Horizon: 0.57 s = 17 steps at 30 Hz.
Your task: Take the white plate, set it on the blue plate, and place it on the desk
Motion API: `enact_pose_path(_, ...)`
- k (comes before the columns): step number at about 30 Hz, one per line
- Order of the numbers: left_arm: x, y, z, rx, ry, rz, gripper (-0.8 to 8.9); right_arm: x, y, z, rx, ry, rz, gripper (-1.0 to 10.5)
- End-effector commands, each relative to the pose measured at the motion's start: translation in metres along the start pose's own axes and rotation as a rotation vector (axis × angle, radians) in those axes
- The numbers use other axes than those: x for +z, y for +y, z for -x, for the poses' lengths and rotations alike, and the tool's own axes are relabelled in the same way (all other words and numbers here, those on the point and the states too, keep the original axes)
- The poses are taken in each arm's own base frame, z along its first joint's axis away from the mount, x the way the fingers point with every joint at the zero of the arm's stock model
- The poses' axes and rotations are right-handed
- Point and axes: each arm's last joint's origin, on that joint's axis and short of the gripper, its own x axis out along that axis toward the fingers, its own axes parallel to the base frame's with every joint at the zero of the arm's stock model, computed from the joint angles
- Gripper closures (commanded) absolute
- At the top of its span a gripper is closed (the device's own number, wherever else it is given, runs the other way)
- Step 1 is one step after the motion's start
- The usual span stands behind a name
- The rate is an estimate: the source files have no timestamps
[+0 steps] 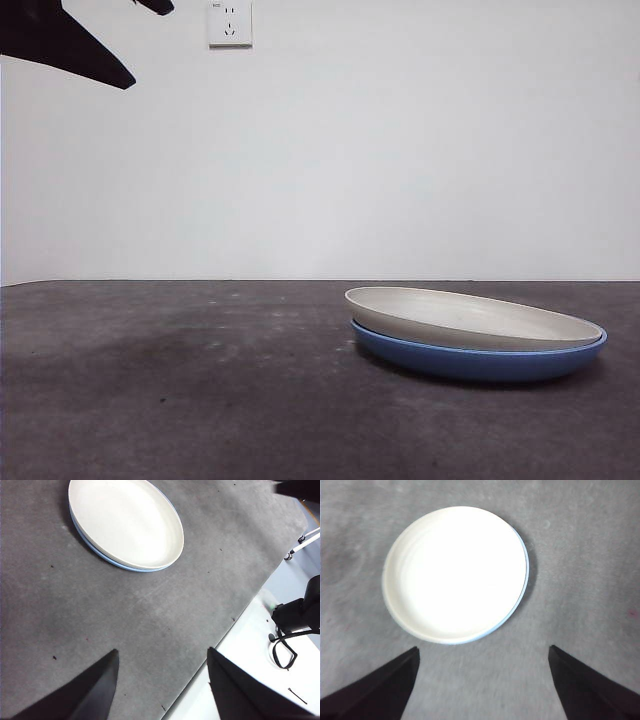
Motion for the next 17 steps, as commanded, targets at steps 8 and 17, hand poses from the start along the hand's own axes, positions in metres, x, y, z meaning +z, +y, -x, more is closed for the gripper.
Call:
enact_pose_path(8, 0.003, -0.002, 0.0, -0.011, -0.006, -0.025, 5.33, 0.029, -0.028, -0.083, -0.027, 0.098, -0.083, 5.3)
enact_pose_path(17, 0.003, -0.002, 0.0, -0.011, -0.009, -0.026, 5.33, 0.03, -0.048, -0.148, -0.033, 0.191, -0.115, 5.3)
